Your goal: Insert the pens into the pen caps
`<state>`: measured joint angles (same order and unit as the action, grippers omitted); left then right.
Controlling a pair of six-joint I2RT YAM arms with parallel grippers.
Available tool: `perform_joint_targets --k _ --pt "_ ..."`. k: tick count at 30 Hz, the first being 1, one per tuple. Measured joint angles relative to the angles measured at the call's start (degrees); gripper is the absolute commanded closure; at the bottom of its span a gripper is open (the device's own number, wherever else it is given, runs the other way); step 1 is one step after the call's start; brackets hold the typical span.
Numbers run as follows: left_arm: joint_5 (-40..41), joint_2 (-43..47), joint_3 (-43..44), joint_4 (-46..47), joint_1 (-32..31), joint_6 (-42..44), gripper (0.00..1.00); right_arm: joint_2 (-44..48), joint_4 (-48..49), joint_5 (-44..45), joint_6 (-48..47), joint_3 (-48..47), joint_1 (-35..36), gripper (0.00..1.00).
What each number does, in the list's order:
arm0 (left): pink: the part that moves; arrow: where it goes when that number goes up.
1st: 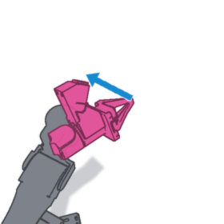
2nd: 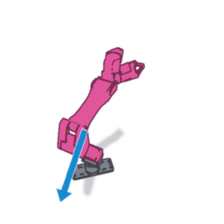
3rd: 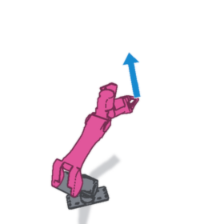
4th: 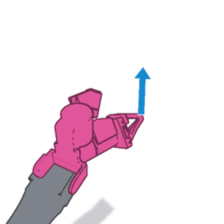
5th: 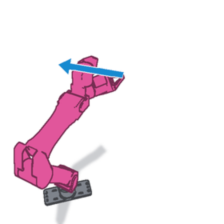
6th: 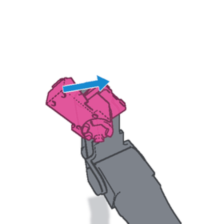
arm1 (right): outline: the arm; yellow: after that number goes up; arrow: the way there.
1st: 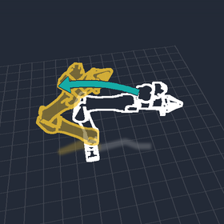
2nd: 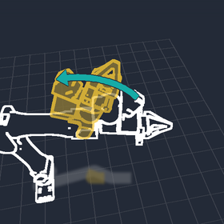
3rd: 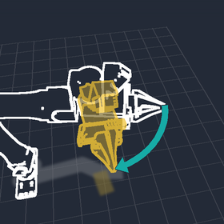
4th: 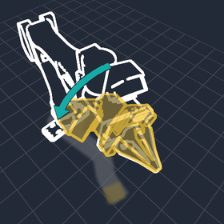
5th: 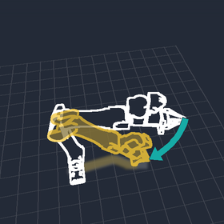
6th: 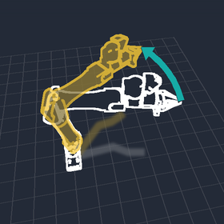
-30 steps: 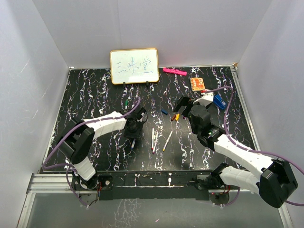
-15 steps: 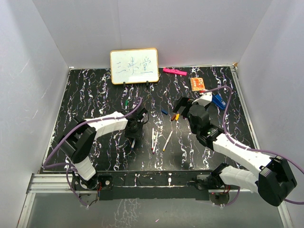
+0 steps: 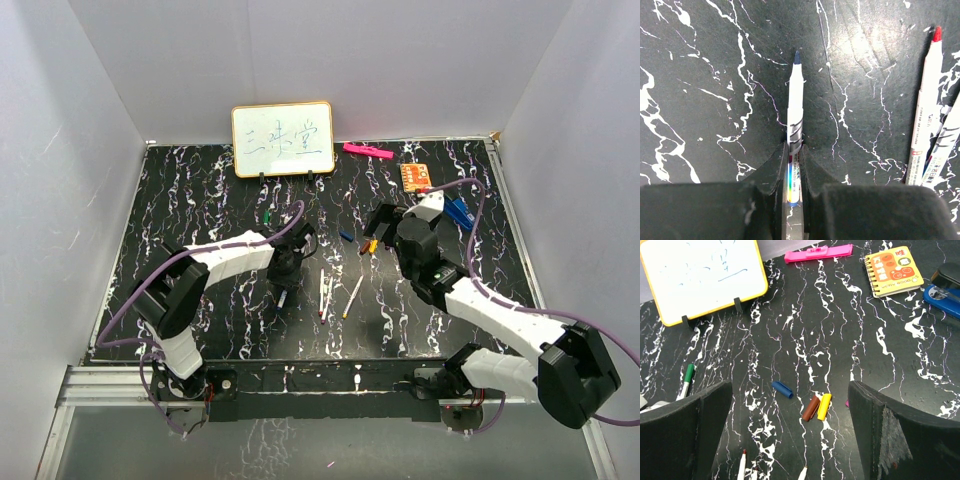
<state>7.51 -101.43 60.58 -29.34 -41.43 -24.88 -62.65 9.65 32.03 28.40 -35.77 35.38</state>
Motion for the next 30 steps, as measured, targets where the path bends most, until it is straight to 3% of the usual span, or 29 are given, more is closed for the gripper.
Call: perform_joint_targets --k 9,19,30 --pt "0.0 3.21 -2.19 2.97 0.02 0.94 1.0 -8.96 -3.45 -4.02 -3.54 -7.15 -2.43 0.1" --pt "-1.27 13.18 -3.61 5.31 0.81 1.11 1.0 -26.36 -14.62 -15.28 -9.16 -23.45 -6.21 0.24" --pt "-8.02 23.34 -7.17 11.34 1.16 0.63 1.0 -34.38 -20.61 -24.3 -13.46 -26.43 -6.21 0.37"
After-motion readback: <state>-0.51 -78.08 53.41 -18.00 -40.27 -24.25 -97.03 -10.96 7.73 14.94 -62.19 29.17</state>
